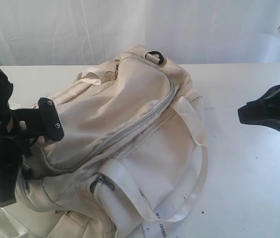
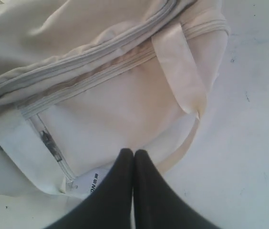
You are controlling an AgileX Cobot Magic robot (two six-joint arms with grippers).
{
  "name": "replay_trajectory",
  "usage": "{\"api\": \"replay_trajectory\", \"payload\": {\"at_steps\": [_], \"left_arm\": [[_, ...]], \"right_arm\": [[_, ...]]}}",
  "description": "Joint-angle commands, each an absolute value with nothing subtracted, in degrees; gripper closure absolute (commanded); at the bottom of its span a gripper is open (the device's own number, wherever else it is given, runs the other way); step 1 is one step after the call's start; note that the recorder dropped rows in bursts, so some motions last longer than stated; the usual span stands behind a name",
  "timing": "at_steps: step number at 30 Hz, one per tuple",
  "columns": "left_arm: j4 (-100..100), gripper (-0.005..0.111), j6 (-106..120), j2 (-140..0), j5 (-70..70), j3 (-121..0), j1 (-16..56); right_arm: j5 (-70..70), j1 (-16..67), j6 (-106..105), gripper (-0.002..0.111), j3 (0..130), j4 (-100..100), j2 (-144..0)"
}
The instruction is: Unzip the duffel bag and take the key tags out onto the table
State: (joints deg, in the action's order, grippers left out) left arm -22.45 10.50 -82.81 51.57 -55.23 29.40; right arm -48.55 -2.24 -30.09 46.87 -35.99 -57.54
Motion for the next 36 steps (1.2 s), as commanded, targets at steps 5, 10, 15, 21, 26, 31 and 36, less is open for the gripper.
{"api": "replay_trajectory", "payload": {"at_steps": [5, 10, 15, 21, 26, 31, 36], "left_arm": [[-12.57, 0.107, 19.27, -82.65, 53.60, -54.81, 29.28], [-15.12, 0.106, 14.58, -82.52, 53.46, -55.12, 29.28], [-10.00, 0.060, 12.85, -77.11, 57.09, -60.93, 29.28], [-3.41, 0.041, 1.42, -68.23, 61.17, -63.40, 29.28], [-2.27, 0.043, -7.46, -61.21, 57.00, -59.11, 29.28], [-7.18, 0.043, -20.50, -55.93, 52.98, -52.58, 29.28], [-9.90, 0.043, -38.01, -54.32, 42.14, -41.32, 29.28]], "right_arm": [[-47.07, -2.26, -31.30, 0.108, 47.32, -36.29, -57.66], [-45.95, -2.26, -31.30, 0.072, 55.16, -36.38, -65.91], [-49.94, -2.26, -37.02, 0.052, 72.58, -40.47, -82.06], [-52.12, 0.59, -40.66, 0.041, 93.81, -40.07, -101.36], [-53.83, 1.94, -40.66, 0.040, 108.28, -38.31, -113.67], [-54.43, 2.96, -40.41, 0.040, 117.29, -37.69, -122.67], [-55.61, 3.67, -40.25, 0.040, 121.42, -37.56, -128.28]]}}
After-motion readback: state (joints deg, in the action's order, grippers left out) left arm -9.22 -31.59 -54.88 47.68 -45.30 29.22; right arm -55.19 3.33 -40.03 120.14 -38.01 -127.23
